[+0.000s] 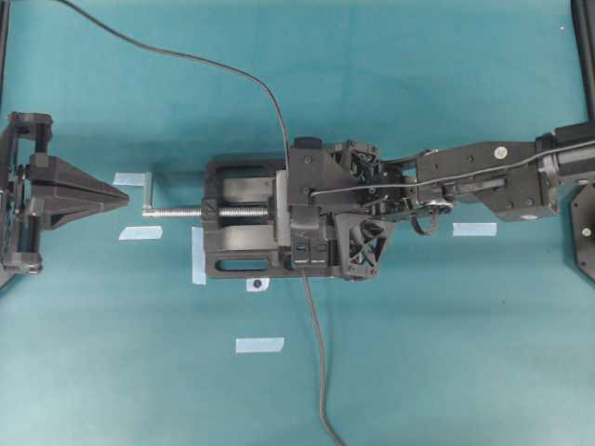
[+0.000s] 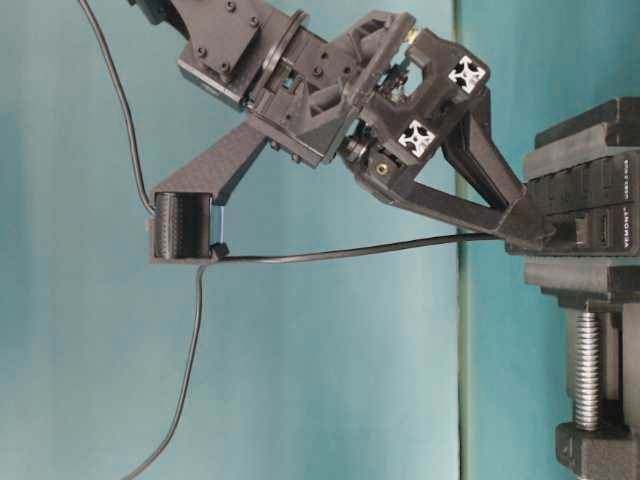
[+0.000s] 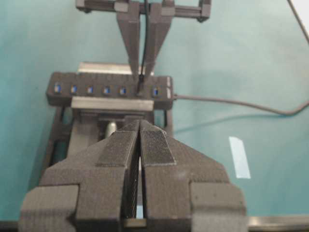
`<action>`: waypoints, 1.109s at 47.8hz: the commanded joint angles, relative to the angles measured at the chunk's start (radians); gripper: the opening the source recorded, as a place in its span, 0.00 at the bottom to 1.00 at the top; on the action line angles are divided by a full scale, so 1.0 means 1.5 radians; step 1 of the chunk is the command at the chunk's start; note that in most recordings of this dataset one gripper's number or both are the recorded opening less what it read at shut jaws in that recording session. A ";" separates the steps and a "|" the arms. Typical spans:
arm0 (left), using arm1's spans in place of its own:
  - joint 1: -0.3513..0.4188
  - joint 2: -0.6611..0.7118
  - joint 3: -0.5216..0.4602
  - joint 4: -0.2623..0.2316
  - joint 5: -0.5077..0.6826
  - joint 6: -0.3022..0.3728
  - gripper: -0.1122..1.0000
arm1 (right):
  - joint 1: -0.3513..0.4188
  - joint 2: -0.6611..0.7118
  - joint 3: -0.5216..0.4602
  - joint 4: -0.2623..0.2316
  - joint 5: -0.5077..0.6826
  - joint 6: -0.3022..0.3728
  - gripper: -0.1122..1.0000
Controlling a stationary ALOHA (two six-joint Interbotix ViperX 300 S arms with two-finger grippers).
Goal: Insert the USB into the second port from the front of the fixed hub.
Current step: 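Push the plug down into the second port with the right gripper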
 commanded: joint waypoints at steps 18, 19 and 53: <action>0.001 0.003 -0.007 0.001 -0.006 -0.001 0.10 | 0.013 0.017 0.011 0.010 0.016 0.012 0.16; 0.001 0.003 -0.007 0.000 -0.006 -0.001 0.10 | 0.013 0.017 0.011 0.010 0.018 0.013 0.16; 0.001 0.003 -0.005 0.001 -0.006 -0.001 0.10 | 0.013 0.019 0.007 0.009 0.038 0.015 0.16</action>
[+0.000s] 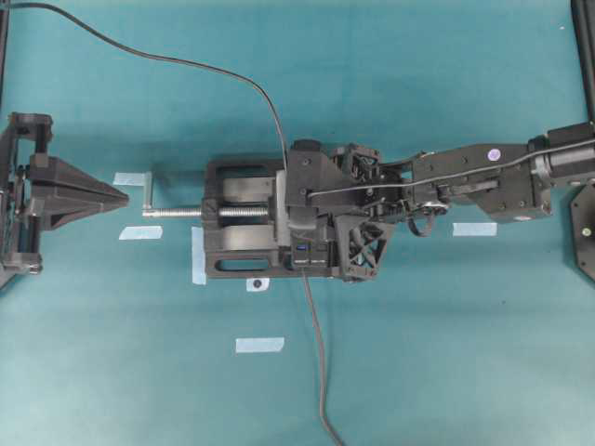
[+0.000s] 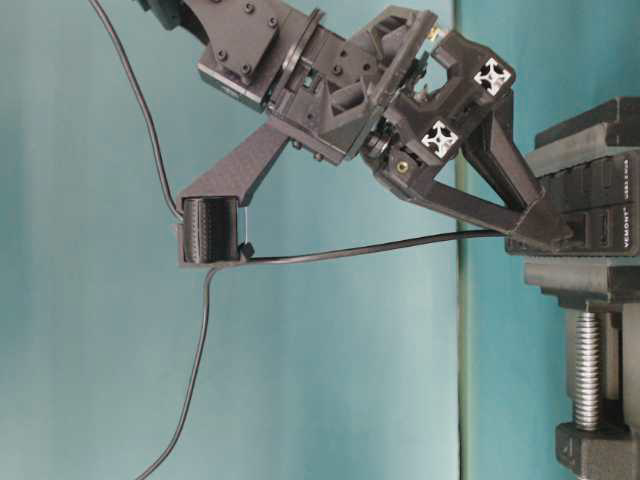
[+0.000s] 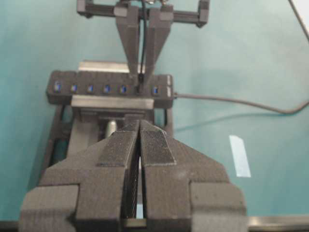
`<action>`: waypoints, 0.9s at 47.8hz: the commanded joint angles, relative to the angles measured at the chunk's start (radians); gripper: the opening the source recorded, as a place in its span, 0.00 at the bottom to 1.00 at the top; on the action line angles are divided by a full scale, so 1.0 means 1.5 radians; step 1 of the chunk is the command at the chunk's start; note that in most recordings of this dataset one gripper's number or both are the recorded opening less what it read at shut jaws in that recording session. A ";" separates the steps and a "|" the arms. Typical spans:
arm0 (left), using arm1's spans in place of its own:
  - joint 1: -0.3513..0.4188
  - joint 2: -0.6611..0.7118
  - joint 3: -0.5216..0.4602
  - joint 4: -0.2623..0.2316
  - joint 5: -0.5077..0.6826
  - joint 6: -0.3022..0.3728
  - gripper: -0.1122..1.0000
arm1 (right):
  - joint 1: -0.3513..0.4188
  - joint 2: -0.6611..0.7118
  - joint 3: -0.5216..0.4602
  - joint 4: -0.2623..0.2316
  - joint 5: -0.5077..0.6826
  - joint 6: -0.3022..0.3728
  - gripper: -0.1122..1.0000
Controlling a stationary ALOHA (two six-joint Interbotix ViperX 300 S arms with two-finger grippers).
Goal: Insert the USB into the second port from the front of the fixed hub.
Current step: 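Push the plug down into the second port with the right gripper, then open the right gripper and lift it away from the hub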
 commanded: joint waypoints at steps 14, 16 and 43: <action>0.002 0.002 -0.007 0.001 -0.006 -0.001 0.10 | 0.008 -0.008 -0.003 0.002 -0.020 0.003 0.20; 0.002 0.002 -0.007 0.001 -0.007 -0.001 0.10 | 0.007 -0.010 -0.002 0.002 -0.022 0.003 0.22; 0.002 -0.011 -0.006 0.001 -0.007 -0.001 0.10 | -0.004 -0.049 0.003 -0.001 -0.030 0.006 0.80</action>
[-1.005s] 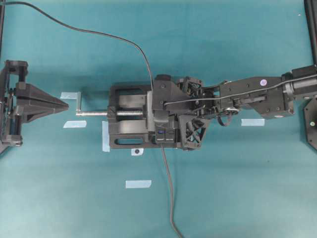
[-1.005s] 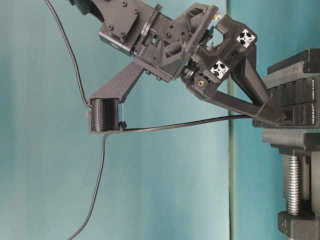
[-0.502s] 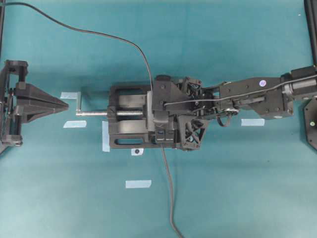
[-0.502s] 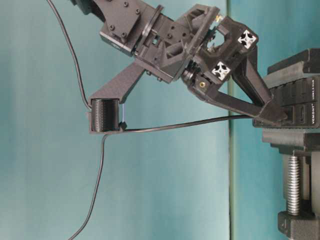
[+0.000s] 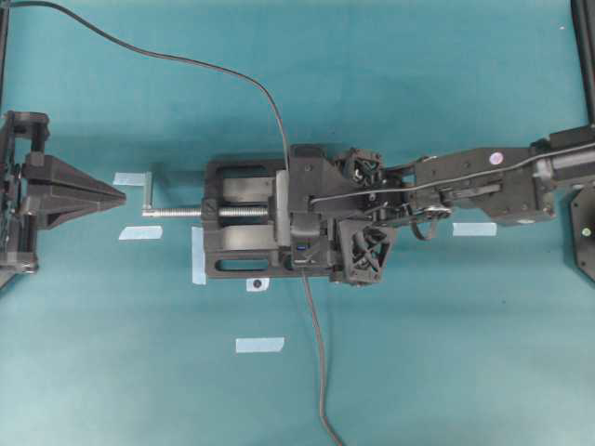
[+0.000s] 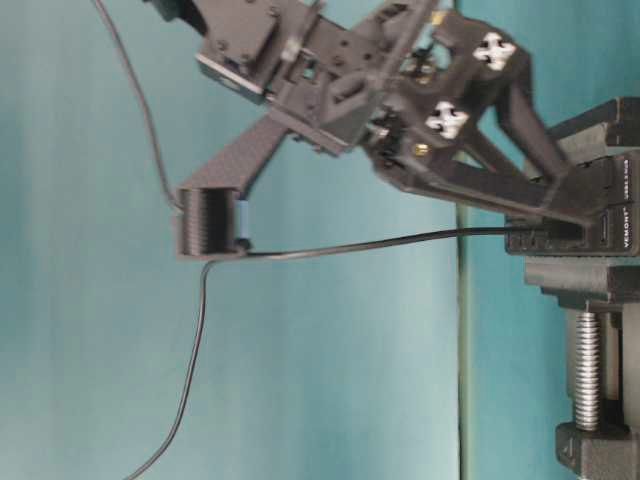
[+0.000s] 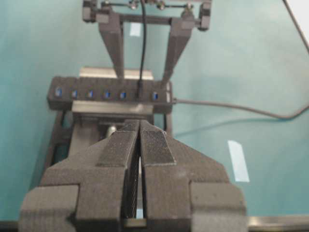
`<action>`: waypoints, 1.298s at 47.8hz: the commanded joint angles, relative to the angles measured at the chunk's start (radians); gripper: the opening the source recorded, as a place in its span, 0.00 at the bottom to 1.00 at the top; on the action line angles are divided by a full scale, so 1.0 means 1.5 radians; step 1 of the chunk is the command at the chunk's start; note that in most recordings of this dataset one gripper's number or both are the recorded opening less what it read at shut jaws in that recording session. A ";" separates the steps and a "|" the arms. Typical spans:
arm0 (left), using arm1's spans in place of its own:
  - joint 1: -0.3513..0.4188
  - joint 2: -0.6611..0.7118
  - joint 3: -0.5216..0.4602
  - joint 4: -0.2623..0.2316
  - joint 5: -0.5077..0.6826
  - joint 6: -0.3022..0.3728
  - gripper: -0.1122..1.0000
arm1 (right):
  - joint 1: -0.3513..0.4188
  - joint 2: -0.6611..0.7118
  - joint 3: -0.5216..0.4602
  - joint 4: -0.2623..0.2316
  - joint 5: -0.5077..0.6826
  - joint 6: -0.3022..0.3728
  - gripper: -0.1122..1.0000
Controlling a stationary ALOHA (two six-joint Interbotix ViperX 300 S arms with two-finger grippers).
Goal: Insert the USB into the second port from the front of the fixed hub.
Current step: 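Open the right gripper and lift it away from the hub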
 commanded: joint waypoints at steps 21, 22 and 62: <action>0.001 0.002 -0.006 0.002 -0.007 -0.002 0.10 | -0.010 -0.046 0.015 -0.001 -0.037 0.005 0.80; 0.001 0.001 -0.006 0.002 -0.007 -0.002 0.10 | -0.010 -0.048 0.017 -0.001 -0.038 0.005 0.80; 0.001 0.002 -0.004 0.002 -0.006 -0.002 0.10 | -0.008 -0.238 0.166 0.000 -0.170 0.006 0.80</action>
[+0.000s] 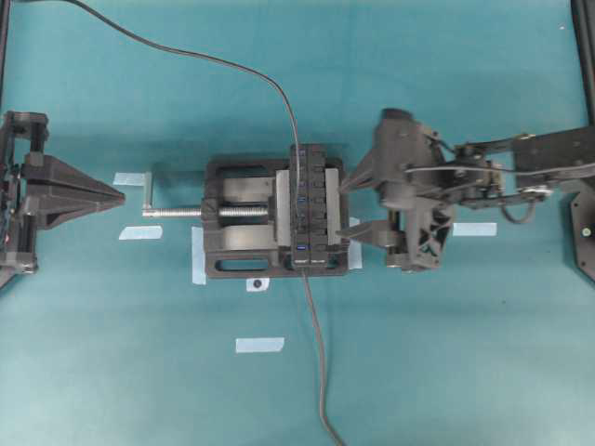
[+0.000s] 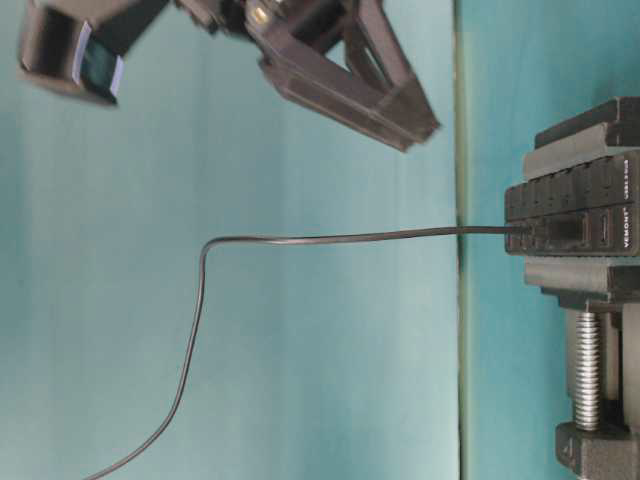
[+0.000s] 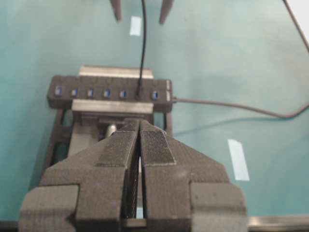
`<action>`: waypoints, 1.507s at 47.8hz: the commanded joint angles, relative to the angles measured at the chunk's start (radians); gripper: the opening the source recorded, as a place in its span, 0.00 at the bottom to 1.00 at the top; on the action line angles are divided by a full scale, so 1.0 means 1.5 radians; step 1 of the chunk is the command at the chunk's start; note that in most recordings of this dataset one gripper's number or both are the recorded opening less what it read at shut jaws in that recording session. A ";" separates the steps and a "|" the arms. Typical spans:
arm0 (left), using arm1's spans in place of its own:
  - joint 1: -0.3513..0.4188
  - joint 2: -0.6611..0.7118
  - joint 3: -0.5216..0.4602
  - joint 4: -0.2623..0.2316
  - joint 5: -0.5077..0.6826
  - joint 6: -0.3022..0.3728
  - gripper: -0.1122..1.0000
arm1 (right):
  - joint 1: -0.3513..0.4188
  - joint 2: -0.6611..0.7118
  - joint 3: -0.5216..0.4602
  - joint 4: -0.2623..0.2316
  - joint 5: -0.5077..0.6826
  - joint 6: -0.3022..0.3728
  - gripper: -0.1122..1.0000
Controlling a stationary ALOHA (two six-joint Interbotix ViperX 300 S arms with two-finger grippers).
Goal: Insert the USB into the second port from the front of the fixed hub.
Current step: 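Open the right gripper and lift it away from the hub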
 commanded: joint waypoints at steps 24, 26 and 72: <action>0.001 0.002 -0.009 0.001 -0.005 -0.001 0.10 | 0.008 -0.046 0.043 0.001 -0.096 0.006 0.80; 0.001 0.002 -0.009 0.001 -0.005 -0.001 0.10 | 0.009 -0.046 0.045 0.000 -0.097 0.006 0.80; 0.001 0.002 -0.009 0.001 -0.005 -0.001 0.10 | 0.010 -0.045 0.052 0.001 -0.096 0.006 0.80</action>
